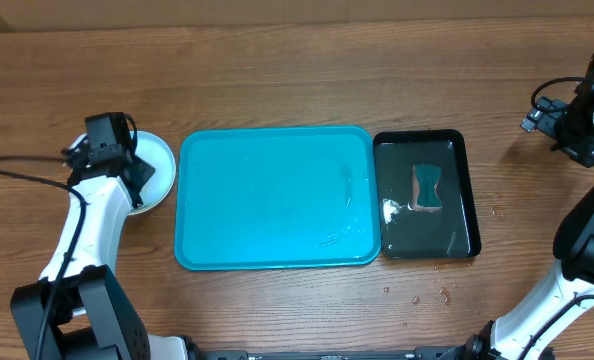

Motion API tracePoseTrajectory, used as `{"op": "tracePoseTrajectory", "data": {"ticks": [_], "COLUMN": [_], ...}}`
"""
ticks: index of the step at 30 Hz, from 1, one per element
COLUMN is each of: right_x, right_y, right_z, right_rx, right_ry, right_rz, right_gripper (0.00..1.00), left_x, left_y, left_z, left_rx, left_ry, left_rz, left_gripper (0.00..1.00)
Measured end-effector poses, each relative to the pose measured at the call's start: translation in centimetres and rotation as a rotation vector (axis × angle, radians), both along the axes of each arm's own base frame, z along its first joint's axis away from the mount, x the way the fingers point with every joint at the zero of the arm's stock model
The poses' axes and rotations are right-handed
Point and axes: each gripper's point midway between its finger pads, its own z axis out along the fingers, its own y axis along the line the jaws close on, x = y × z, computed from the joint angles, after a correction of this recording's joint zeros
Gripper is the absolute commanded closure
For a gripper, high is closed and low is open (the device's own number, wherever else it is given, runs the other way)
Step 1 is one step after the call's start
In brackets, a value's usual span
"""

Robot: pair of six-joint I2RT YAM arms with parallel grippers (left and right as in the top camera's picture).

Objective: Clean dirty plates on tray and stack at the side

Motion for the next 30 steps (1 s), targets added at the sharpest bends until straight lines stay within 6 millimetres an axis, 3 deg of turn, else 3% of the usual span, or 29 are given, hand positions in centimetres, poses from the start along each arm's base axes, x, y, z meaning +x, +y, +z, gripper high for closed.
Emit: {"op": "tracePoseTrajectory", "data": {"ticks": [2, 4, 7, 11, 30], "right_x": [0.0, 0.0, 0.0, 0.0, 0.0], "right_y": [0.0, 0.0, 0.0, 0.0, 0.0], "right_z": [0.0, 0.0, 0.0, 0.0, 0.0], "right_rx": [0.0, 0.0, 0.0, 0.0, 0.0], "right_ry": [0.0, -0.001, 0.0, 0.0, 0.0], "right_rz": [0.0, 0.0, 0.0, 0.0, 0.0], "right_gripper": [0.0, 0.0, 0.0, 0.0, 0.0], "left_x": [1.7, 3.3, 4.6, 4.7, 4.8], "left_y": [-2.0, -3.8, -5.9, -7.7, -8.8], "left_z": [0.5, 1.5, 2.5, 2.6, 2.8], "left_rx": [-0.073, -0.139, -0.216, -0.293, -0.335], "left_ry": [-0.022, -0.07, -0.126, -0.147, -0.164], "left_rz": [-0.154, -0.283, -0.394, -0.47, -0.517], "left_gripper": [0.11, 0.05, 0.04, 0.0, 0.0]}}
